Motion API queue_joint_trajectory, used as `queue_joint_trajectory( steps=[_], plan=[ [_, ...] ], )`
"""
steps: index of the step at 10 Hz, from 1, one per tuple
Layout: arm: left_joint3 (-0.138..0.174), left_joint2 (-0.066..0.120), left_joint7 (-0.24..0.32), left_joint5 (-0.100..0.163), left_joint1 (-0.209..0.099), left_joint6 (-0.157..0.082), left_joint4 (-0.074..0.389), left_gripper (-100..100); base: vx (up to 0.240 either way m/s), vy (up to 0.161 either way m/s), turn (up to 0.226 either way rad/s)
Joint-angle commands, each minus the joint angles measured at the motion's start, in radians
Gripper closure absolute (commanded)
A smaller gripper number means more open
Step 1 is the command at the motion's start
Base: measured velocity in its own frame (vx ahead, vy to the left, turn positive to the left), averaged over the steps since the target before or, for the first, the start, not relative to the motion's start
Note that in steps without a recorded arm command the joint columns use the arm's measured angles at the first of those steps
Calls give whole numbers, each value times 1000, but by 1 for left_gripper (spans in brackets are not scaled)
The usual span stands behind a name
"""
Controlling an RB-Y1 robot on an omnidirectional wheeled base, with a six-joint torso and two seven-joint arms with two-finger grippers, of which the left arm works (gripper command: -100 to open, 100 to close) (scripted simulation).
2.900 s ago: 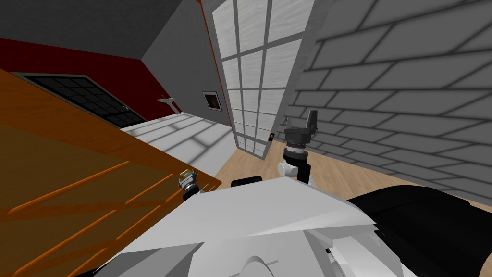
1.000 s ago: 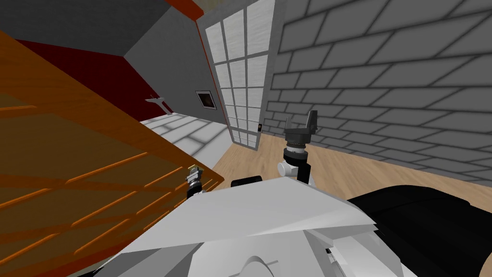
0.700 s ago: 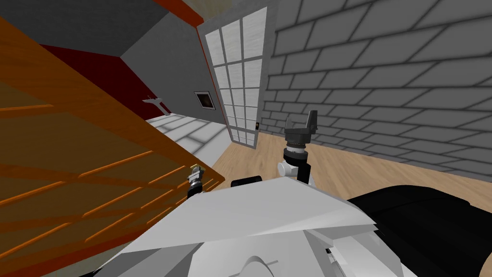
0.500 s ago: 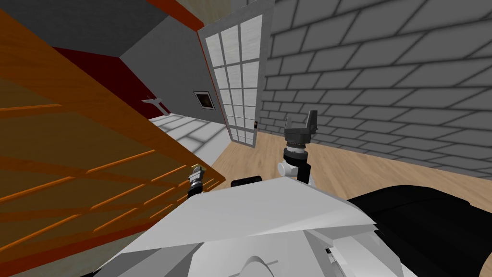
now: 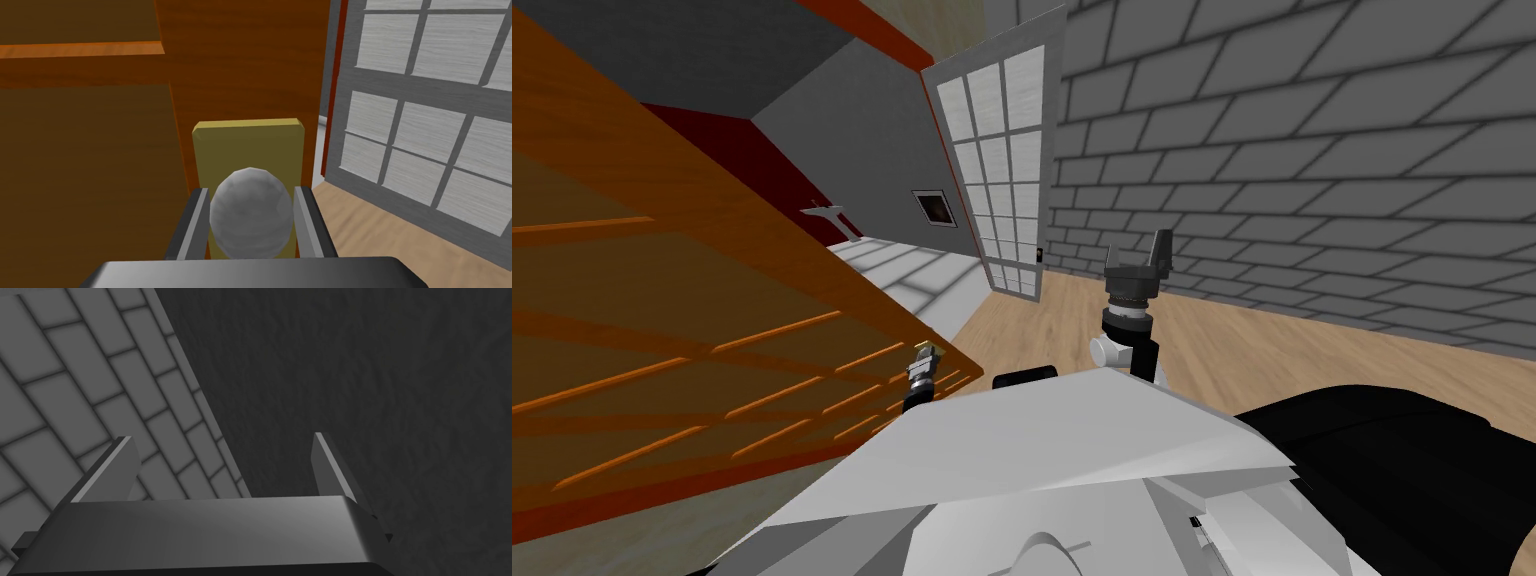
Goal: Pull the door open
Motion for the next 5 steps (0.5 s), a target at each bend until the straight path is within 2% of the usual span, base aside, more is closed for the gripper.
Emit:
queue_joint_trajectory(
  steps=[1, 5],
  plan=[
    [-26, 15, 24, -17, 17, -15, -12, 100, -216, 17, -69],
    [-66, 36, 58, -43, 37, -35, -27, 100, -201, 3, -40]
  ],
)
